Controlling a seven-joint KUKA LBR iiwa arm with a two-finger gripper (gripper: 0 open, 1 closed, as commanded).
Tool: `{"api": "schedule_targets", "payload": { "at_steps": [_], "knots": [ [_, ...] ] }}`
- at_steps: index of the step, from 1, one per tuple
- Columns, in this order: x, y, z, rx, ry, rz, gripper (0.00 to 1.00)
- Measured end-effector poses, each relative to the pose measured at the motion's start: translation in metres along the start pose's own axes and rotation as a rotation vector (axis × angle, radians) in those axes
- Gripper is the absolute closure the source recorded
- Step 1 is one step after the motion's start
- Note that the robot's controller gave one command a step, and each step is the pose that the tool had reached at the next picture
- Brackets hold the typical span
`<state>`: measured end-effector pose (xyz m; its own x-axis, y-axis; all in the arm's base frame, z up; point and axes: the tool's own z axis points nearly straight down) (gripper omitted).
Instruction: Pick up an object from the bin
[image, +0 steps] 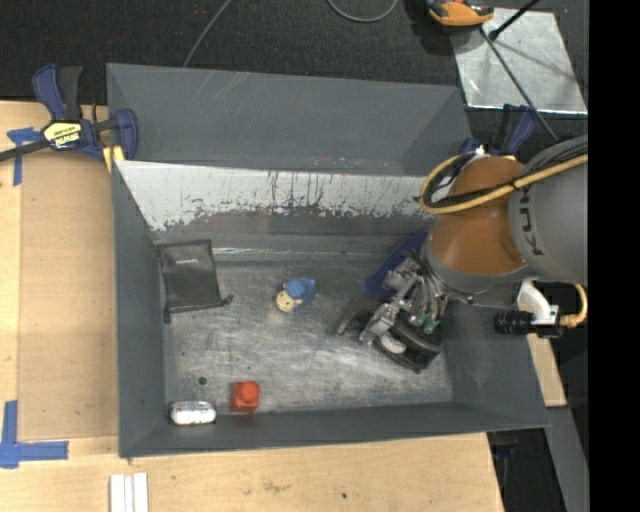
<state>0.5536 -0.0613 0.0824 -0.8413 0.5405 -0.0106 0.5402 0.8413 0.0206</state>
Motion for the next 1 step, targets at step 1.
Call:
{"api": "schedule_targets", "payload": {
  "at_steps": [1],
  "knots": [
    [-0.0054, 0.0288, -0.1384, 0.018, 0.008, -0.190, 1.00]
  ]
}}
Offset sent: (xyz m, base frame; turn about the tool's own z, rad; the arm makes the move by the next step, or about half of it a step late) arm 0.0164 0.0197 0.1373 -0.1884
